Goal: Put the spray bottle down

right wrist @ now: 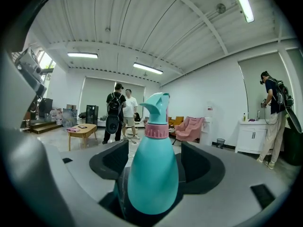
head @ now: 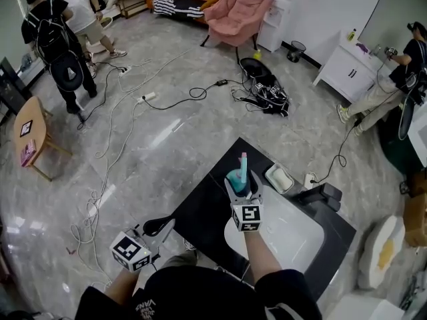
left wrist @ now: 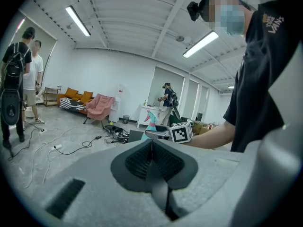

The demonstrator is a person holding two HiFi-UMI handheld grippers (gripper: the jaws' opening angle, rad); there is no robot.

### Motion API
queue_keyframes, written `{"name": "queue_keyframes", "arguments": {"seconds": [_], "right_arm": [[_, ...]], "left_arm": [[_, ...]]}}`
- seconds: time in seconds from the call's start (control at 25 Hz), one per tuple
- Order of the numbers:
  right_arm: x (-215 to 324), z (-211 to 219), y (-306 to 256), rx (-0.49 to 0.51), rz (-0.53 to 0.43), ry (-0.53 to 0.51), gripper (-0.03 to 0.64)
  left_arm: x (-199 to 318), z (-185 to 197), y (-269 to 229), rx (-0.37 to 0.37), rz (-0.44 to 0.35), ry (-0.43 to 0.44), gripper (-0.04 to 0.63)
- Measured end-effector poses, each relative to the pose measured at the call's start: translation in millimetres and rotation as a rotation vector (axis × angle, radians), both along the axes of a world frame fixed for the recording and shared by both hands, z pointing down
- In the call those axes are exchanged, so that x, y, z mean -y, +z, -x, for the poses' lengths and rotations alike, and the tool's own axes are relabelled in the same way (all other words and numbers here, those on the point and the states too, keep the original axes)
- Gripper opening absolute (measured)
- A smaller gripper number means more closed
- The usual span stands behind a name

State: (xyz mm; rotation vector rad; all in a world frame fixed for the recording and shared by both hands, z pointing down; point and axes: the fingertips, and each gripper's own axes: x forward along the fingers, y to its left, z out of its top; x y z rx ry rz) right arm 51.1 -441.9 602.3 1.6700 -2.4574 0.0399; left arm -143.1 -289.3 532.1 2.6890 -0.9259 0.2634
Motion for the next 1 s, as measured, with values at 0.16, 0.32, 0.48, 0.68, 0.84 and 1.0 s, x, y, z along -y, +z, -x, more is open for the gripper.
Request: {"name": "queue_keyframes", "arguments": {"seconds": [0.16, 0.32, 0.48, 0.68, 0.84, 1.0], "right_arm": [[-18.3, -9.2, -10.3, 0.004, 0.004, 0.009, 0.324], [-43.2, -22.2, -27.6, 0.028, -0.004, 0.027, 0.324], [-73.8, -33.6, -44.1, 0.044, -0.015, 0.018, 0.322], [-120.0, -44.4, -54.7, 0.013, -0.012, -0.042, 0.221], [-162.1, -53.8, -54.8, 0.002, 0.017, -0.077, 0.119], [-196.5, -60.2, -63.2, 0.007, 0.024, -0.1, 0.045]], "left_arm": [[-5.8, -9.0, -3.8, -0.016, 0.0, -0.001, 0.02], [-13.4, -22.5, -8.6, -0.029, -0.02, 0.006, 0.02], [-25.2, -37.6, -13.4, -0.042, -0.034, -0.001, 0.02], [-48.8, -59.6, -20.3, -0.065, -0.055, -0.017, 0.02], [-73.6, -68.4, -25.1, -0.073, -0.083, -0.059, 0.02], [-97.5, -69.1, -30.6, -0.09, -0.105, -0.117, 0.02]]}}
